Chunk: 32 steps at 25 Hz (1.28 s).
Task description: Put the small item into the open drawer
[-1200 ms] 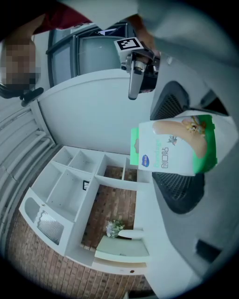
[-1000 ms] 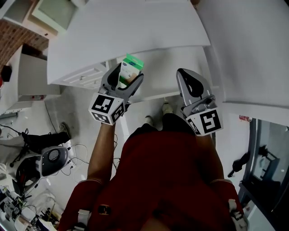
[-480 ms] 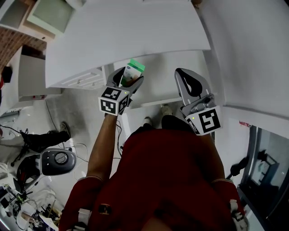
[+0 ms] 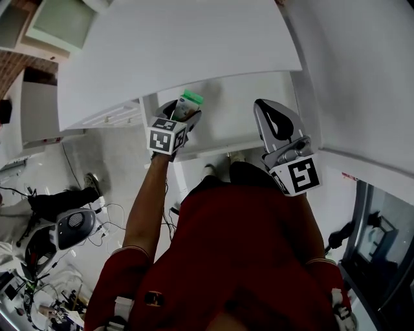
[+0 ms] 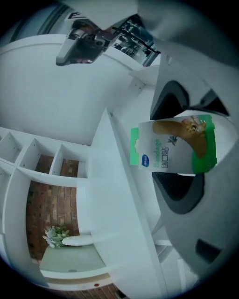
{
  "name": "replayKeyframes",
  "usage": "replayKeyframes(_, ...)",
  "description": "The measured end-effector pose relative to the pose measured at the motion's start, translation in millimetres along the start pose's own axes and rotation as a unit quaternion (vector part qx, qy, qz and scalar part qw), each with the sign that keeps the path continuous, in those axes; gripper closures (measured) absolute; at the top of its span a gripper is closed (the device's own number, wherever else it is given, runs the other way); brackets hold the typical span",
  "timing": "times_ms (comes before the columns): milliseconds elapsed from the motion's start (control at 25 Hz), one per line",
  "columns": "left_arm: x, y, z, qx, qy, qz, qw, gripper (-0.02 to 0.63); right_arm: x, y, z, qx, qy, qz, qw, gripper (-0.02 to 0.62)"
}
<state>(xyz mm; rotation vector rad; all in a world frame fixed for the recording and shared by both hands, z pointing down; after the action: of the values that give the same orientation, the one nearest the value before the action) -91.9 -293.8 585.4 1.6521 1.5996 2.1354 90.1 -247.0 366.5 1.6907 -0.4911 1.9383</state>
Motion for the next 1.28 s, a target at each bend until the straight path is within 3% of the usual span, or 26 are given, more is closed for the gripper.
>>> replayKeyframes(400,21.8,42.7,-4.1,0.008,-0.018,-0.052,0.9985,0.252,11.2,-1.9,17.7,0.011,0.005,-0.017,1.000,0.583)
replayKeyframes(1280,48.3,81.6,-20.4,-0.013,-0.034,-0.107,0.9936,0.249,25.4,4.2,23.6,0.005,0.020,-0.030,0.999,0.583)
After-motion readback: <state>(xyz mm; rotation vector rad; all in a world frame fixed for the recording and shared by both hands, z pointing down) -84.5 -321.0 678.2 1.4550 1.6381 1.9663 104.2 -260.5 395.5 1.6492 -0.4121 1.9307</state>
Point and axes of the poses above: the fingertips, and each gripper's own axes: y forward along the fingers, z to its right, x out of its underside, the point moved 2 cm from there along -y, backward along the fingers, and after that the axes turned 10 degrees about y, right-handed, at the moved point
